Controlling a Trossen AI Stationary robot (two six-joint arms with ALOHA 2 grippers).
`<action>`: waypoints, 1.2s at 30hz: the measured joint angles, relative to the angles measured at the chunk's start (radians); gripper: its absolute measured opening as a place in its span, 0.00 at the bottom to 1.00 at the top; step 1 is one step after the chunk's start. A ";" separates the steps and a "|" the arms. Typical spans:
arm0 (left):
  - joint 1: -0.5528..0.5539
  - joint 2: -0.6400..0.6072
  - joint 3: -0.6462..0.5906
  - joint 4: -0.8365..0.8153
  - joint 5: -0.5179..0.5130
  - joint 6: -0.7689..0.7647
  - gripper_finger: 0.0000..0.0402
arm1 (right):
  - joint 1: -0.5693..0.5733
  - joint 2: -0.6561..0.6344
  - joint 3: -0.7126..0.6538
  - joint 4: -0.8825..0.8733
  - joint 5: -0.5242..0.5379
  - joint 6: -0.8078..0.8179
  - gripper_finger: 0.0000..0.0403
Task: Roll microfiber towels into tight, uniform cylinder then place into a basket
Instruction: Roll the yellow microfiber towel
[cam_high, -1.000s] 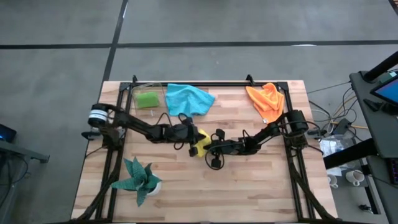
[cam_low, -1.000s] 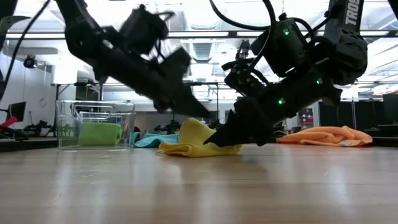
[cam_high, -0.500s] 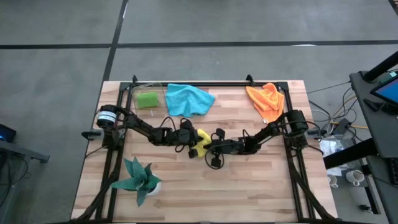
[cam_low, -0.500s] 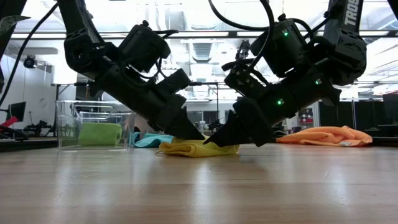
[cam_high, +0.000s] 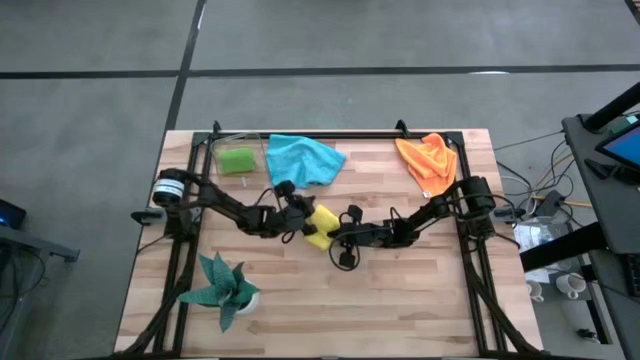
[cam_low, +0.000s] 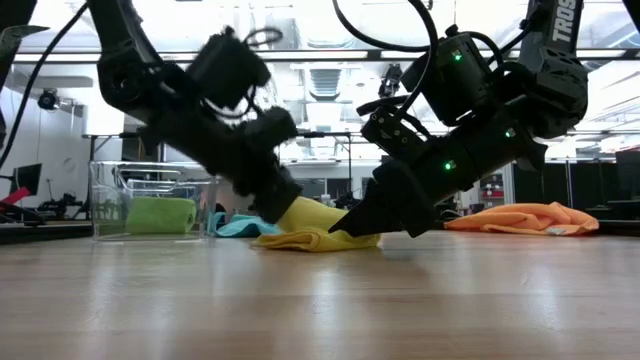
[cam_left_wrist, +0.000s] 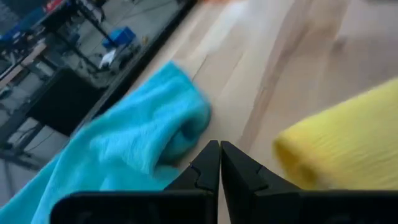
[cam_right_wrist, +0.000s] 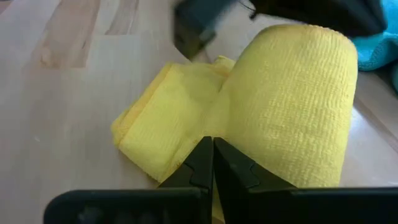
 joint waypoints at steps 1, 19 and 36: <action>-0.007 -0.012 0.000 0.004 0.001 0.000 0.00 | 0.000 0.000 0.000 0.000 0.000 0.000 0.02; -0.024 0.101 0.061 0.212 0.404 -0.104 0.00 | 0.001 0.001 0.000 0.005 -0.004 0.003 0.02; 0.023 0.141 0.075 0.049 0.162 -0.022 0.00 | 0.001 0.001 0.001 0.006 -0.004 0.003 0.02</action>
